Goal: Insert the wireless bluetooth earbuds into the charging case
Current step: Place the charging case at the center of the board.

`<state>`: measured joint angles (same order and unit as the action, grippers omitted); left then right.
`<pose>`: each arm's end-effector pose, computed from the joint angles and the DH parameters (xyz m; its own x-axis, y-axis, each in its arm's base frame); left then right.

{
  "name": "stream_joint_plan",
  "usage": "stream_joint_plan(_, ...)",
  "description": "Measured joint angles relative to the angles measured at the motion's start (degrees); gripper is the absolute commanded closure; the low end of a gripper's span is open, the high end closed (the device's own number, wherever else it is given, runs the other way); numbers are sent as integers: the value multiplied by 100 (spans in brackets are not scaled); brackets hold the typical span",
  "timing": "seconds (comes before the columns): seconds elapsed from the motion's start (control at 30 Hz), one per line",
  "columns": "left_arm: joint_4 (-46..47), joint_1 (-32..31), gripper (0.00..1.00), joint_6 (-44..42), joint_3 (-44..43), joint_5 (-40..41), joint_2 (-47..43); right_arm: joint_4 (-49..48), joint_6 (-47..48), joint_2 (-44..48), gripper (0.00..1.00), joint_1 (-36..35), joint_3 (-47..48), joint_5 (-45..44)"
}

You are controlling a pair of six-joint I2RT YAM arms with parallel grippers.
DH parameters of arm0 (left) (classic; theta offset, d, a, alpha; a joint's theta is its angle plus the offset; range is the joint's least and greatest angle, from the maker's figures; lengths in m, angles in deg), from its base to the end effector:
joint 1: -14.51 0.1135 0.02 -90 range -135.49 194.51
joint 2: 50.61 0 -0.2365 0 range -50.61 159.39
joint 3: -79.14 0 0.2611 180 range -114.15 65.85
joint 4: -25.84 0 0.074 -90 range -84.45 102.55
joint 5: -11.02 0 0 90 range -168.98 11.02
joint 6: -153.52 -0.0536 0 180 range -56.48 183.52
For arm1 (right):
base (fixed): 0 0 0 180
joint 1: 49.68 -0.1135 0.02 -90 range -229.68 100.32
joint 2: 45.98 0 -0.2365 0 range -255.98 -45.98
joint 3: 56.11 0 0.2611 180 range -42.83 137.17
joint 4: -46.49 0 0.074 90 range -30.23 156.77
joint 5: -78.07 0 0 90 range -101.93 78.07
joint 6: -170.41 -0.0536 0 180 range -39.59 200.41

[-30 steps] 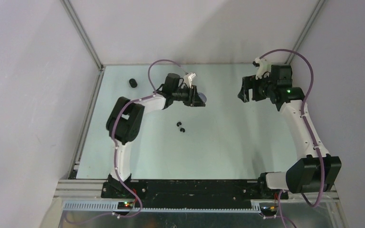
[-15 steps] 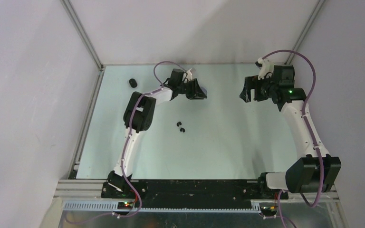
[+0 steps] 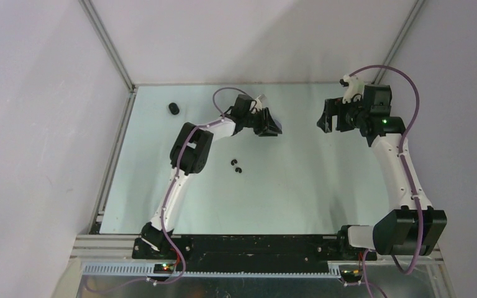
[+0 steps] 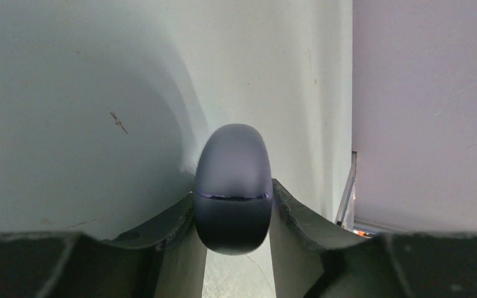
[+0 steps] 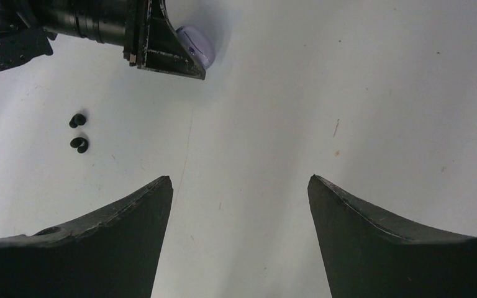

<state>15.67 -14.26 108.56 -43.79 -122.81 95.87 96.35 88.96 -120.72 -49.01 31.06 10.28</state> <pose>0.4644 -0.2974 0.0772 -0.9468 -0.0625 -0.3157 0.2578 0.4400 -0.8602 0.3111 0.0166 0.3227 -0.5580 -0.1311 -0.8194 -0.3765 0.9200 0.1091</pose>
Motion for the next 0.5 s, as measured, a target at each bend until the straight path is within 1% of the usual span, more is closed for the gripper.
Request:
stream_joint_plan(0.13, 31, -20, 41, 153, 0, -39, 11, -7, 0, 57, 15, 70, -2, 26)
stream_joint_plan(0.17, 70, -20, 35, 184, 0, -52, 11, -9, -2, 81, 15, 74, -4, 37)
stream_joint_plan(0.23, 155, -20, 28, 264, 17, -127, 11, -11, -2, 122, 15, 87, -11, 68)
stream_joint_plan(0.3, 256, -20, 23, 310, 61, -166, -17, -17, -7, 170, 15, 98, -31, 103)
stream_joint_plan(0.47, 442, -20, 16, 337, 472, -168, -284, -46, -39, 264, 15, 190, -70, 190)
stream_joint_plan(0.5, 463, -20, 9, 302, 612, -155, -376, -46, -44, 271, 15, 214, -72, 219)
